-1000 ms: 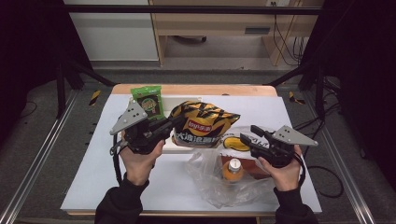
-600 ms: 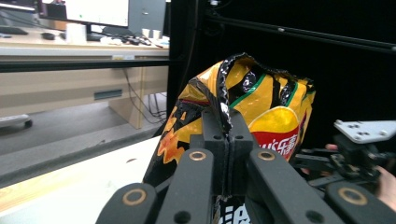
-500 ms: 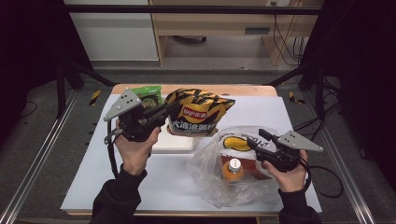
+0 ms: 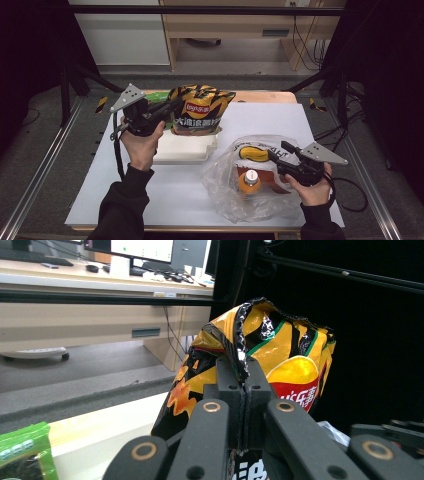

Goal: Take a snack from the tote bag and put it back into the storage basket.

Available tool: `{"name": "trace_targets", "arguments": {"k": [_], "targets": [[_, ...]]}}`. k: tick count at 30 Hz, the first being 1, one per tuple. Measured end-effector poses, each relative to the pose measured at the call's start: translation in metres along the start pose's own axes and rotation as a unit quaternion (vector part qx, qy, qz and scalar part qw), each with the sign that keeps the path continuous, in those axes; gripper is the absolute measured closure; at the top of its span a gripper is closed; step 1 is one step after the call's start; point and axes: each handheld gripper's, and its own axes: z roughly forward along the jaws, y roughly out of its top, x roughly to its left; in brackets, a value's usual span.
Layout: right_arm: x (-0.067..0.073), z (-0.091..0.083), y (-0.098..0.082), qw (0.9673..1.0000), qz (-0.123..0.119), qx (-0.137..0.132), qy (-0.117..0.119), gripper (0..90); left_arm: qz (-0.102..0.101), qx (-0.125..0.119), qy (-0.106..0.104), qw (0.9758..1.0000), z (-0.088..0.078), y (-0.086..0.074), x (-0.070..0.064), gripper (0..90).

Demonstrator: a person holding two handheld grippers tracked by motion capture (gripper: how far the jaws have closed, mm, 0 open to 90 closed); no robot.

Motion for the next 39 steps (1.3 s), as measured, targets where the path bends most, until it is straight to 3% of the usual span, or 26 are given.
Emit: {"name": "trace_targets", "arguments": {"k": [13,20,23,30,33,36,39], "targets": [[-0.002,0.0,-0.002,1.0,0.001,-0.001,-0.007,38.5,0.005,0.009,0.024,0.9997,0.031,-0.015,0.027,89.4],[-0.002,0.0,-0.002,1.0,0.002,-0.004,-0.005,38.6,-0.017,0.018,0.038,0.999,0.047,-0.026,0.046,89.4],[-0.003,0.0,-0.002,1.0,0.003,-0.004,-0.004,38.7,-0.025,0.014,0.036,0.9989,0.047,-0.027,0.054,89.4],[-0.004,0.001,-0.003,1.0,0.004,-0.002,-0.005,38.9,-0.019,0.014,0.048,0.9986,0.036,-0.027,0.062,89.4],[-0.003,0.002,-0.003,1.0,0.003,-0.001,-0.005,38.9,-0.019,0.01,0.038,0.999,0.039,-0.029,0.069,89.4],[-0.004,0.003,-0.003,1.0,0.003,0.0,-0.005,38.9,-0.028,0.028,0.055,0.9977,0.044,-0.035,0.075,89.4],[-0.005,0.003,-0.004,1.0,0.005,0.002,-0.005,38.9,-0.03,0.039,0.056,0.9972,0.054,-0.041,0.079,89.4]]}}
